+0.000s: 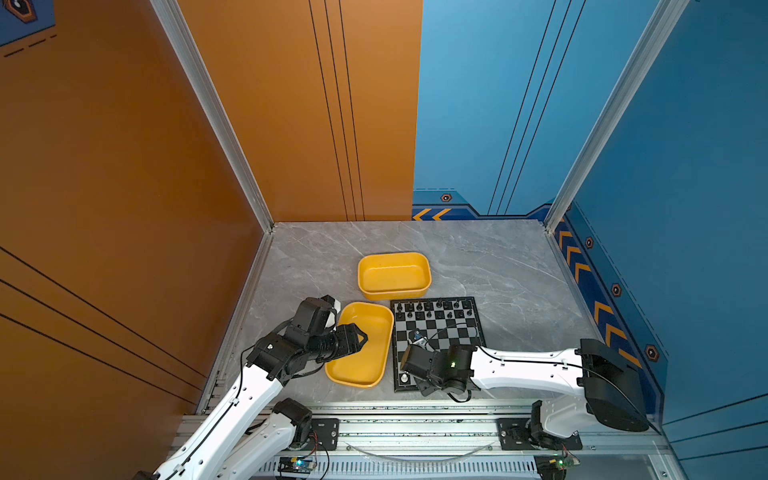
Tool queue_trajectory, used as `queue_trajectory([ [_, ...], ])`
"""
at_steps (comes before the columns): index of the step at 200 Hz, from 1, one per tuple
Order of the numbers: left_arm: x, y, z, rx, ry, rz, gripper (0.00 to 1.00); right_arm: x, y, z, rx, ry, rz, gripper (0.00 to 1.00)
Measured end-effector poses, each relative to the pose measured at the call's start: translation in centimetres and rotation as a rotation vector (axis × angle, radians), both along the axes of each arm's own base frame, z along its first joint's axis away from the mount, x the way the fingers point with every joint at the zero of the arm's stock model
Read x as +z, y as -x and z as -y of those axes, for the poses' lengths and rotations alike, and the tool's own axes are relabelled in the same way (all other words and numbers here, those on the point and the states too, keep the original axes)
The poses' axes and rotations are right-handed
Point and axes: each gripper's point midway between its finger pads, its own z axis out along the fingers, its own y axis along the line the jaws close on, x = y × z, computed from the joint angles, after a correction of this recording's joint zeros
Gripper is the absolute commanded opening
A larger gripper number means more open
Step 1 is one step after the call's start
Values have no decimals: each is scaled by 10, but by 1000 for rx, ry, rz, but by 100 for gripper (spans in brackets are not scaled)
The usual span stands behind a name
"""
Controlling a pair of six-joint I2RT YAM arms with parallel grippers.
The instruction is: Set up the chess pieces on the board
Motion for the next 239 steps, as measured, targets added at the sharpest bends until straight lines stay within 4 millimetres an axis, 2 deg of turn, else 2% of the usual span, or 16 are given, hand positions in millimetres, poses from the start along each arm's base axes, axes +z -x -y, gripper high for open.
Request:
queue_trajectory([
  [58,0,-1,-1,5,-5,1,70,-6,2,4,-2,10,-8,11],
  [74,0,-1,-1,5,-6,2,70,-7,2,4,-2,13,-9,14],
  [112,-1,-1,-1,7,-8,2,70,-8,3,4,-17,10,-17,28],
  [153,-1,-1,-1,12,-5,-1,70,-7,2,5,-22,7,-14,31],
  [188,-1,-2,-2,15,-9,1,71,4,0,6,-23,-4,5,31],
  [213,-1,-2,-3,19,-14,3,71,23,-6,1,-23,-24,35,32],
  [239,-2,-4,-5,26,-27,8,77,53,-18,-3,-20,-57,79,44],
])
